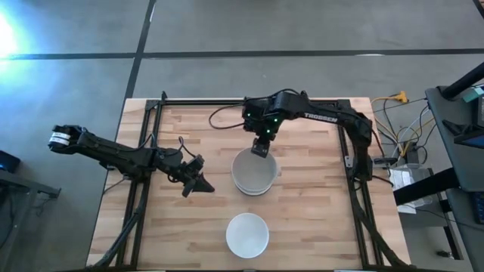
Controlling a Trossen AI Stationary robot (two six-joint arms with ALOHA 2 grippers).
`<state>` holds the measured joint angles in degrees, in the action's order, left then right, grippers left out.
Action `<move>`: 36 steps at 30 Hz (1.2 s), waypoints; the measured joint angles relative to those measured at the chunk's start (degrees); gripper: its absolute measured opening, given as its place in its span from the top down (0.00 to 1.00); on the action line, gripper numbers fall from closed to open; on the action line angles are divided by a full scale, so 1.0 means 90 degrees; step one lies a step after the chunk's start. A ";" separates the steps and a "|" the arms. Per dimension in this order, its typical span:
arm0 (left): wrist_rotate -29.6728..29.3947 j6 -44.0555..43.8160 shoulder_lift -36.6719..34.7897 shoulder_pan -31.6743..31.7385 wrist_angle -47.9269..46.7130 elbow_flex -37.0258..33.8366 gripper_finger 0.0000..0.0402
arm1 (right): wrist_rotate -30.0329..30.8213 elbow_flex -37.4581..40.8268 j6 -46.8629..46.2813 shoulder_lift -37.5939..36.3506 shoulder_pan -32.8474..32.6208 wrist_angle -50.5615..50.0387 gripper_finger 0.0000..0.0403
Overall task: Nest bowls inside each other
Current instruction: Stack the gray bowl on the white bowl, then stack the white bowl on the gray bowl
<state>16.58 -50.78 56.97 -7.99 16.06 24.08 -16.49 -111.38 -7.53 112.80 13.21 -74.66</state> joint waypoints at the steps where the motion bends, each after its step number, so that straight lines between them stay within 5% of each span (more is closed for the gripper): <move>1: -0.0006 -0.0002 0.0000 0.0000 -0.0001 0.0000 1.00 | 0.0003 0.0011 -0.0017 -0.0077 0.0000 0.0063 0.75; 12: -0.0046 0.0010 0.0000 0.0000 -0.0001 0.0000 1.00 | 0.0007 0.0446 -0.0254 -0.0946 -0.0081 0.0397 0.77; 19: -0.0046 0.0002 0.0002 -0.0002 0.0005 0.0000 1.00 | 0.0002 0.1667 -0.0686 -0.1978 -0.0582 0.1098 0.79; 26: -0.0027 0.0083 0.0002 -0.0071 0.0011 -0.0002 1.00 | 0.0045 0.3551 -0.2398 -0.3540 -0.1409 0.2613 0.79; 36: 0.0270 0.0738 0.0002 -0.0175 -0.0074 -0.0091 1.00 | 0.2098 0.5918 -0.5788 -0.5074 -0.3745 0.5482 0.79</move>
<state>19.01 -44.14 56.99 -9.56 15.39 23.26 2.39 -58.12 -59.62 67.13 -20.50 -25.32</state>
